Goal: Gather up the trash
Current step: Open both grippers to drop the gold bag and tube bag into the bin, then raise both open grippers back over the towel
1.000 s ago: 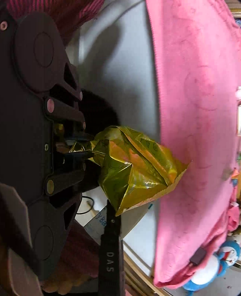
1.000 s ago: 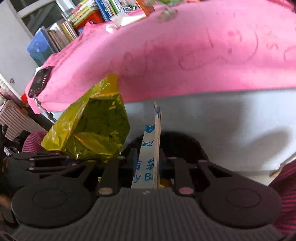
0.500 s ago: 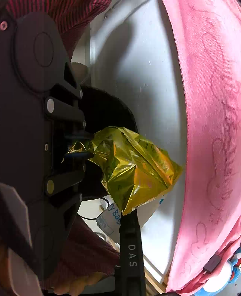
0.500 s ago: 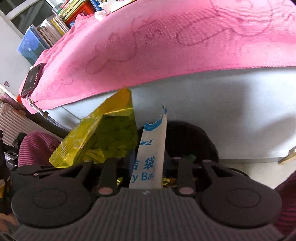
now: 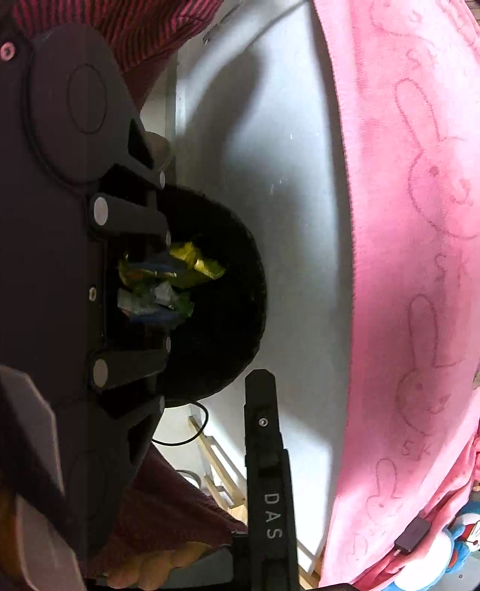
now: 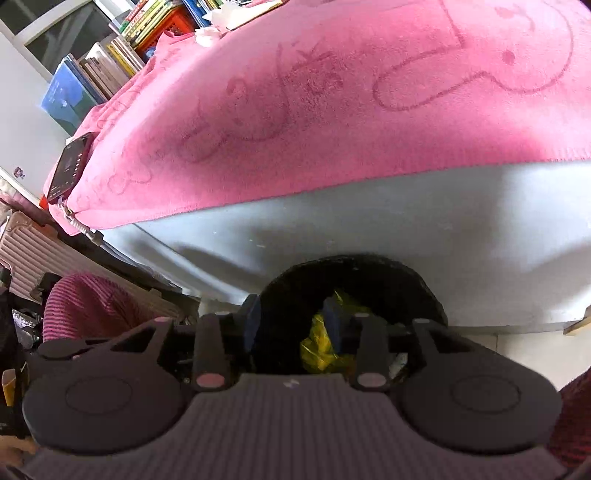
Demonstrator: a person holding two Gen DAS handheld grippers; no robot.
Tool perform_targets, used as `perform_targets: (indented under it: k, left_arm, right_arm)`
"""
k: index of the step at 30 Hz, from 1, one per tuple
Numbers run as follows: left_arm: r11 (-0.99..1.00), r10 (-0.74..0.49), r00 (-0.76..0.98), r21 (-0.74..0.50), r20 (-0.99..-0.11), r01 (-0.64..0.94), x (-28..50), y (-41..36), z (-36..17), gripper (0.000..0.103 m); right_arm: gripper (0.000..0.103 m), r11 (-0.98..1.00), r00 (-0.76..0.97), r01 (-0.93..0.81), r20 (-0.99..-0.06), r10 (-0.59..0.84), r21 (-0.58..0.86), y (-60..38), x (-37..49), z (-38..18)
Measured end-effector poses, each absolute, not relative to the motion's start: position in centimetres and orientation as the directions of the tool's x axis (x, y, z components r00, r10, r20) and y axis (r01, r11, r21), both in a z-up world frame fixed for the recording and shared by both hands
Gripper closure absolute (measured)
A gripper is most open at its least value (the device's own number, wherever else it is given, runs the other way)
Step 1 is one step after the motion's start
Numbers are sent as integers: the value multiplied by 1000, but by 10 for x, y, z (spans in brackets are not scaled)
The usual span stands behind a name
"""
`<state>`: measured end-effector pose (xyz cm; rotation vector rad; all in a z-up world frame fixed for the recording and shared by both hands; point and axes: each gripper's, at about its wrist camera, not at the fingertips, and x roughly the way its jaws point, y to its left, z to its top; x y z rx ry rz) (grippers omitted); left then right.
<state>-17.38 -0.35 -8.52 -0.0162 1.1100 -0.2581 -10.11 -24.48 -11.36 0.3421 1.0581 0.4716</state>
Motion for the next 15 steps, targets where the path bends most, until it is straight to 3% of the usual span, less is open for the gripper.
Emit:
perform_targets:
  k: [4, 8, 11, 15]
  left_arm:
    - [971, -214, 453, -138, -865, 195, -171, 2, -75, 66]
    - [972, -211, 505, -123, -837, 202, -167, 7, -48, 65]
    - [967, -230, 576, -118, -785, 225, -165, 12, -20, 62]
    - [965, -249, 674, -118, -696, 235, -156, 18, 16, 49]
  right_arm:
    - [42, 842, 430, -253, -725, 538, 475, -247, -103, -101]
    - [34, 819, 448, -336, -686, 574, 466, -249, -104, -76]
    - [27, 796, 474, -403, -641, 604, 452, -254, -105, -51]
    - [19, 799, 553, -460, -580, 599, 387, -260, -102, -16]
